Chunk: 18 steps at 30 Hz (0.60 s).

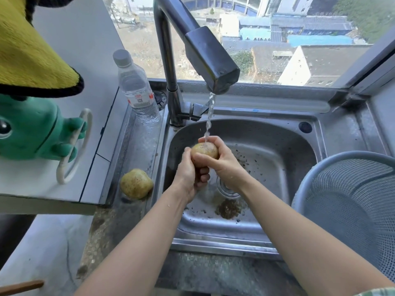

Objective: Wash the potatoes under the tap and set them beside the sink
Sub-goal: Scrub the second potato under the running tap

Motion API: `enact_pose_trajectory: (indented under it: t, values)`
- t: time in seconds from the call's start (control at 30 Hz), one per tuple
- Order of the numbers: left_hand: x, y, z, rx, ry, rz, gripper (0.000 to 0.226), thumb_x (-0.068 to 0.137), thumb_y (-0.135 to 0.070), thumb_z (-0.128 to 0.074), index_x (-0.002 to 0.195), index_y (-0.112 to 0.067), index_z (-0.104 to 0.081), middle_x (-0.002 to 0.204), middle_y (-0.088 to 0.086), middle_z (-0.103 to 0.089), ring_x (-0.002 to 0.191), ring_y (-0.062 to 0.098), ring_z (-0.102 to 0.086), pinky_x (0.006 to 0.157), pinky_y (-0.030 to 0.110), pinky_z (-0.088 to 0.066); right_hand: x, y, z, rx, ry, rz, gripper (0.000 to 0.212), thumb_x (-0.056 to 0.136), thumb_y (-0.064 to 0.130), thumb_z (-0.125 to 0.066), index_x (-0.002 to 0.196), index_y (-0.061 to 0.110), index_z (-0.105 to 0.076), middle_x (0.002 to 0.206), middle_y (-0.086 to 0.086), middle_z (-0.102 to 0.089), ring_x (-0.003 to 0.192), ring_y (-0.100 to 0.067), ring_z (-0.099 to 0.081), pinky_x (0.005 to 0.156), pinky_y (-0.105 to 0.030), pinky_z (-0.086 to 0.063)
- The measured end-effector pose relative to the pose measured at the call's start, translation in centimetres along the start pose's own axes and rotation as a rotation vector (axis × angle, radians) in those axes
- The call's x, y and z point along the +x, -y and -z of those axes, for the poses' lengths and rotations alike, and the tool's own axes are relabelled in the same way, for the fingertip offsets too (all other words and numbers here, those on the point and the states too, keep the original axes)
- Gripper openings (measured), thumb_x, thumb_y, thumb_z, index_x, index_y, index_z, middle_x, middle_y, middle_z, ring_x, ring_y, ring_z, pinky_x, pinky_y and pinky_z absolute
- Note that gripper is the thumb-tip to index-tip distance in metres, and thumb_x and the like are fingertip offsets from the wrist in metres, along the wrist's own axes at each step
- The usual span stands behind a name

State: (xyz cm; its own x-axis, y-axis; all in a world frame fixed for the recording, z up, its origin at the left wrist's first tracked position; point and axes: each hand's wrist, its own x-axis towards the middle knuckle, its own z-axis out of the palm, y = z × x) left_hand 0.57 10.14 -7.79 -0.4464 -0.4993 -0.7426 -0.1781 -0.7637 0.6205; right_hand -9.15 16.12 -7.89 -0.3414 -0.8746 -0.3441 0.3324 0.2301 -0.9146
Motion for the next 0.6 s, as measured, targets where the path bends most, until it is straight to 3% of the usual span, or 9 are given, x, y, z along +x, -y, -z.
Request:
enact_pose_trajectory:
  t: [0.07, 0.13, 0.17, 0.27, 0.37, 0.43, 0.53, 0.6]
  values:
    - [-0.3, 0.4, -0.8, 0.009, -0.014, -0.058, 0.057, 0.102, -0.051, -0.028, 0.087, -0.009, -0.063, 0.058, 0.005, -0.051, 0.048, 0.014, -0.044, 0.045, 0.026, -0.035, 0.7, 0.0, -1.1, -0.001, -0.222, 0.053, 0.011, 0.079, 0.025, -0.075, 0.084, 0.026, -0.066, 0.089, -0.004, -0.064, 0.083, -0.020, -0.065, 0.067, -0.031, -0.056]
    - [-0.3, 0.8, -1.2, -0.017, -0.028, -0.062, 0.053, 0.103, -0.050, -0.028, 0.093, -0.012, -0.065, 0.071, 0.008, -0.059, 0.055, 0.015, -0.050, 0.053, 0.029, -0.040, 1.4, 0.1, -1.6, -0.024, -0.316, 0.047, 0.008, 0.086, 0.026, -0.071, 0.081, 0.026, -0.066, 0.090, -0.004, -0.064, 0.086, -0.020, -0.064, 0.069, -0.032, -0.057]
    - [-0.3, 0.8, -1.2, -0.033, -0.031, -0.055, 0.055, 0.102, -0.053, -0.029, 0.095, -0.013, -0.065, 0.074, 0.010, -0.059, 0.057, 0.016, -0.051, 0.054, 0.029, -0.040, 1.5, 0.2, -1.8, -0.025, -0.308, 0.025, 0.004, 0.091, 0.027, -0.067, 0.088, 0.024, -0.066, 0.095, -0.005, -0.064, 0.090, -0.021, -0.065, 0.072, -0.031, -0.057]
    - [0.4, 1.0, -0.7, -0.009, -0.056, -0.082, 0.061, 0.086, -0.069, -0.045, 0.105, -0.015, -0.066, 0.070, 0.008, -0.058, 0.051, 0.015, -0.049, 0.048, 0.026, -0.039, 1.0, -0.2, -1.7, -0.006, -0.228, -0.032, 0.021, 0.101, 0.028, -0.050, 0.114, 0.017, -0.062, 0.112, -0.010, -0.064, 0.106, -0.025, -0.064, 0.079, -0.030, -0.055]
    - [0.6, 1.0, 0.0, -0.016, -0.097, -0.077, 0.073, 0.076, -0.069, -0.048, 0.116, -0.011, -0.065, 0.074, 0.011, -0.057, 0.048, 0.015, -0.047, 0.045, 0.026, -0.036, 0.1, -0.9, -1.0, 0.048, -0.028, -0.006, 0.033, 0.092, 0.028, -0.058, 0.125, 0.023, -0.057, 0.127, -0.015, -0.057, 0.117, -0.026, -0.059, 0.095, -0.036, -0.053]
    - [0.6, 1.1, 0.1, -0.019, -0.104, -0.065, 0.071, 0.080, -0.067, -0.043, 0.113, -0.009, -0.067, 0.081, 0.014, -0.057, 0.049, 0.015, -0.047, 0.045, 0.027, -0.036, 0.0, -1.1, -1.2, 0.005, -0.042, 0.023, 0.038, 0.084, 0.027, -0.068, 0.120, 0.025, -0.059, 0.125, -0.015, -0.058, 0.117, -0.028, -0.060, 0.096, -0.041, -0.055]
    - [0.5, 1.4, -0.6, -0.014, -0.138, -0.062, 0.060, 0.092, -0.060, -0.039, 0.108, -0.010, -0.067, 0.077, 0.011, -0.061, 0.055, 0.017, -0.051, 0.047, 0.026, -0.039, 0.1, -0.5, -2.5, -0.045, -0.293, 0.054, 0.020, 0.085, 0.025, -0.072, 0.102, 0.022, -0.063, 0.110, -0.012, -0.066, 0.109, -0.032, -0.065, 0.087, -0.042, -0.059]
    - [0.7, 1.2, -0.6, -0.034, -0.159, -0.046, 0.061, 0.094, -0.059, -0.037, 0.106, -0.008, -0.068, 0.073, 0.011, -0.061, 0.055, 0.018, -0.052, 0.048, 0.027, -0.040, 0.2, -0.2, -2.1, -0.036, -0.217, 0.031, 0.023, 0.088, 0.022, -0.070, 0.110, 0.018, -0.062, 0.108, -0.012, -0.066, 0.106, -0.029, -0.066, 0.084, -0.037, -0.059]
